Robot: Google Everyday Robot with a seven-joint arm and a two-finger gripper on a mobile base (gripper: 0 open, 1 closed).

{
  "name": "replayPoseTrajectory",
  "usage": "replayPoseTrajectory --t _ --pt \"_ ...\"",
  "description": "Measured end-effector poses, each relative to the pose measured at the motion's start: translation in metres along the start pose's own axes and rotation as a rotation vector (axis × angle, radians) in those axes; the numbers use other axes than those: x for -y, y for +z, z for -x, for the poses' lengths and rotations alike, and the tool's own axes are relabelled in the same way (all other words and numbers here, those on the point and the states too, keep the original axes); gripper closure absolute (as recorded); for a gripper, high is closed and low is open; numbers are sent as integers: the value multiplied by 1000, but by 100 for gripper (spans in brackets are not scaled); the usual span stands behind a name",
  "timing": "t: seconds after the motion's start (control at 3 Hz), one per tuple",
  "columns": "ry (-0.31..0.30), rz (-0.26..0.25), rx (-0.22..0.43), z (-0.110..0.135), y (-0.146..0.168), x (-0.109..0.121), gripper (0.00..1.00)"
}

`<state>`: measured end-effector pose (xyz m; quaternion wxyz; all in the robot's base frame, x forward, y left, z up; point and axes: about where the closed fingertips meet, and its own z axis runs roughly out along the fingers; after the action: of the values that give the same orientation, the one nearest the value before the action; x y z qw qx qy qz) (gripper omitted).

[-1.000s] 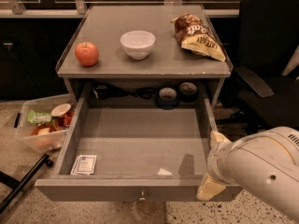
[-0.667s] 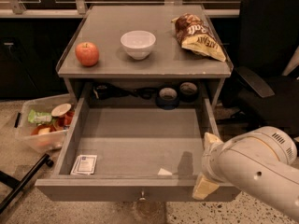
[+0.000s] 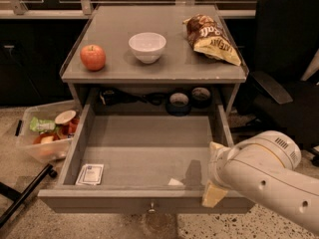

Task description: Close top drawer

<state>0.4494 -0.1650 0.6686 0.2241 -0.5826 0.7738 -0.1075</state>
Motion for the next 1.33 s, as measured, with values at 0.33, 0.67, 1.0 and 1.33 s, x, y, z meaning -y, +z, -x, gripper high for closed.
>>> replayPoseTrajectory --t 0.33,0.67,1.0,1.33 --pt "-24 -56 4 10 -4 20 42" --pt "-31 -102 19 18 -5 38 65" --pt "-41 -112 41 30 2 48 88" --pt "-36 -72 56 37 19 46 100"
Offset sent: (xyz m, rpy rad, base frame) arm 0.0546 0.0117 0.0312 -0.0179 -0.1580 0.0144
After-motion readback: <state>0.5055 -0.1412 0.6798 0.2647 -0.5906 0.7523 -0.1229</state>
